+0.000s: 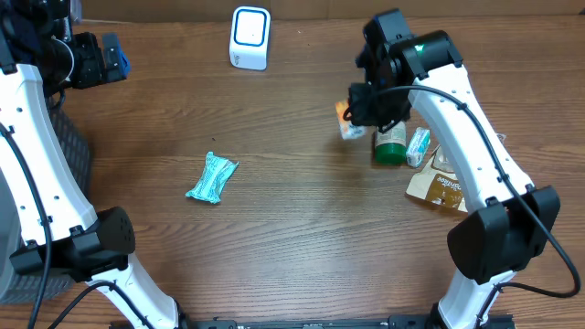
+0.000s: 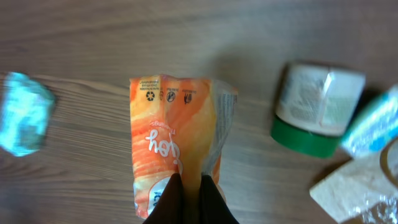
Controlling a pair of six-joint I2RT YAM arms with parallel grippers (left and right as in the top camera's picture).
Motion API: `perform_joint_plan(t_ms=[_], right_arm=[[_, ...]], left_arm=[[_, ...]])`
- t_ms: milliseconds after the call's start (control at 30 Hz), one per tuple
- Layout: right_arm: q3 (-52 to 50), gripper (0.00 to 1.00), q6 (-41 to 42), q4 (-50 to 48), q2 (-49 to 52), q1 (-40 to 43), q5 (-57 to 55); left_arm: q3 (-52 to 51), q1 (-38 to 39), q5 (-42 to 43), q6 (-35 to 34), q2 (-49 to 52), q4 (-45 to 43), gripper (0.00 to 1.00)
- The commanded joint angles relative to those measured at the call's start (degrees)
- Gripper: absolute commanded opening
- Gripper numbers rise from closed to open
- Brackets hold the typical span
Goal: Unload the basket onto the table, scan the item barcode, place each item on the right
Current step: 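Carry the orange packet right and drop it beside the jar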
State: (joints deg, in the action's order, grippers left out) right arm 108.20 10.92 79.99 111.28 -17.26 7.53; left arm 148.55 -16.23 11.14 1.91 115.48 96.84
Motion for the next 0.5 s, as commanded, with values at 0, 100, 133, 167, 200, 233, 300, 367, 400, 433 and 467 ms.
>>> perform_joint_plan(t_ms=[0, 100, 133, 167, 200, 233, 300, 367, 400, 433, 467], right_arm=[[-3.87, 0.04, 1.11, -1.09, 0.0, 3.45, 0.72], [-6.23, 0.04, 1.09, -1.57, 0.0, 7.74, 0.72], [-6.73, 0.04, 1.09, -1.79, 0.0, 9.31, 0.7], [-7.13, 0.04, 1.09, -1.95, 0.0, 11.65, 0.63], [-7.32, 0.04, 1.09, -1.97, 0.0, 12.96, 0.37], [-7.8, 0.04, 1.11, -2.19, 0.0, 15.08, -0.39], [-8.9, 0.04, 1.11, -2.86, 0.0, 18.1, -0.81], [-10.38, 0.04, 1.09, -3.39, 0.0, 20.59, -0.81], [-11.19, 0.04, 1.11, -3.61, 0.0, 21.57, -0.79], [-12.15, 0.04, 1.09, -3.87, 0.0, 22.47, -0.81], [-12.83, 0.04, 1.09, -3.96, 0.0, 23.06, -0.81]], left_arm=[[0.81, 0.17, 0.04, 0.7, -0.74, -0.04, 1.0], [0.81, 0.17, 0.04, 0.7, -0.74, -0.04, 1.0], [0.81, 0.17, 0.04, 0.68, -0.74, -0.04, 1.0], [0.81, 0.17, 0.04, 0.7, -0.74, -0.04, 0.99], [0.81, 0.17, 0.07, 0.7, -0.74, -0.04, 1.0], [0.81, 0.17, 0.07, 0.7, -0.74, -0.04, 1.0], [0.81, 0.17, 0.04, 0.7, -0.74, -0.04, 1.0], [0.81, 0.17, 0.04, 0.68, -0.74, -0.04, 1.0], [0.81, 0.17, 0.04, 0.7, -0.74, -0.04, 1.0], [0.81, 0.17, 0.07, 0.7, -0.74, -0.04, 1.0], [0.81, 0.17, 0.04, 0.68, -0.74, -0.04, 1.0]])
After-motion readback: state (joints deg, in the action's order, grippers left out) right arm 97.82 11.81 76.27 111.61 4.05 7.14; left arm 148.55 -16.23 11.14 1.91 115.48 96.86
